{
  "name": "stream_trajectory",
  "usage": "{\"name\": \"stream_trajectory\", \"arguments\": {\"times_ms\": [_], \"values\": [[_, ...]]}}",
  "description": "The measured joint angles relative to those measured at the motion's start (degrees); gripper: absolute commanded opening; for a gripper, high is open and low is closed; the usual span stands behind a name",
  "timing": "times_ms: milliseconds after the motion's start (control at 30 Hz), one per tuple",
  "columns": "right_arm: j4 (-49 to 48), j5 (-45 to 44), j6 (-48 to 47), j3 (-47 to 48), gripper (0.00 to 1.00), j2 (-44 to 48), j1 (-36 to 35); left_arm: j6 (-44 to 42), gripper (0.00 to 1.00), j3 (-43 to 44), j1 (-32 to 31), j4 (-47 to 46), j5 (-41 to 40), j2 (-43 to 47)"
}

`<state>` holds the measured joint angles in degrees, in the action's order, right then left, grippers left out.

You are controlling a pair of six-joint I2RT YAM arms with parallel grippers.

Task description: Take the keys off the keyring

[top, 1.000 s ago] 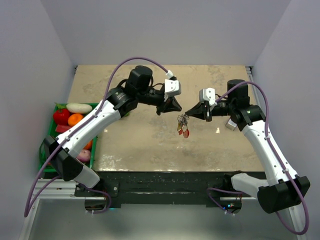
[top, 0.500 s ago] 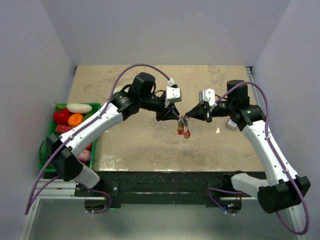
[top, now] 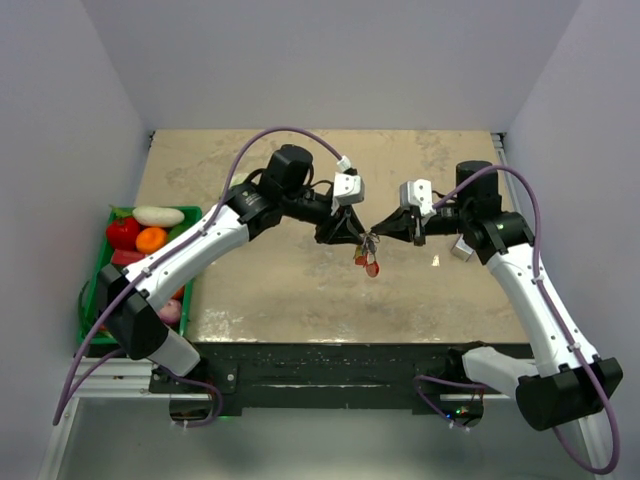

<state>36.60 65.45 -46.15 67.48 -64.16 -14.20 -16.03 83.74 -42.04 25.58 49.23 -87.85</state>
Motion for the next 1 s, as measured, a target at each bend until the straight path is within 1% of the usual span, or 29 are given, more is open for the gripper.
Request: {"name": "stream_trajectory", "arguments": {"times_ms": [367,467,700,800,867,933,1000], "values": [[0.1,0.1,-0.4,0.0,0.0,0.5,0.0,1.7,0.33,0.0,0.0,-2.1,-1.3,-0.8],[0.1,0.0,-0.5,0.0,0.0,0.5,0.0,2.3,0.29,0.2,0.0,-2.4,-0.9,-1.7],[0.3,0.0,-0.6,0.0,0.0,0.5,0.0,3.5,0.09,0.5,0.0,-2.5,0.0,-3.0],[0.3,0.0,-0.7,0.0,0.0,0.5,0.0,3.6,0.05,0.5,0.0,-2.5,0.1,-3.0],[0.3,-0.2,-0.7,0.0,0.0,0.5,0.0,3.6,0.05,0.5,0.0,-2.5,0.0,-3.0],[0.3,-0.2,-0.9,0.0,0.0,0.5,0.0,3.6,0.15,0.5,0.0,-2.5,0.0,-3.0],[0.3,-0.2,-1.0,-0.1,0.0,0.5,0.0,3.6,0.21,0.5,0.0,-2.5,0.0,-3.0]]}}
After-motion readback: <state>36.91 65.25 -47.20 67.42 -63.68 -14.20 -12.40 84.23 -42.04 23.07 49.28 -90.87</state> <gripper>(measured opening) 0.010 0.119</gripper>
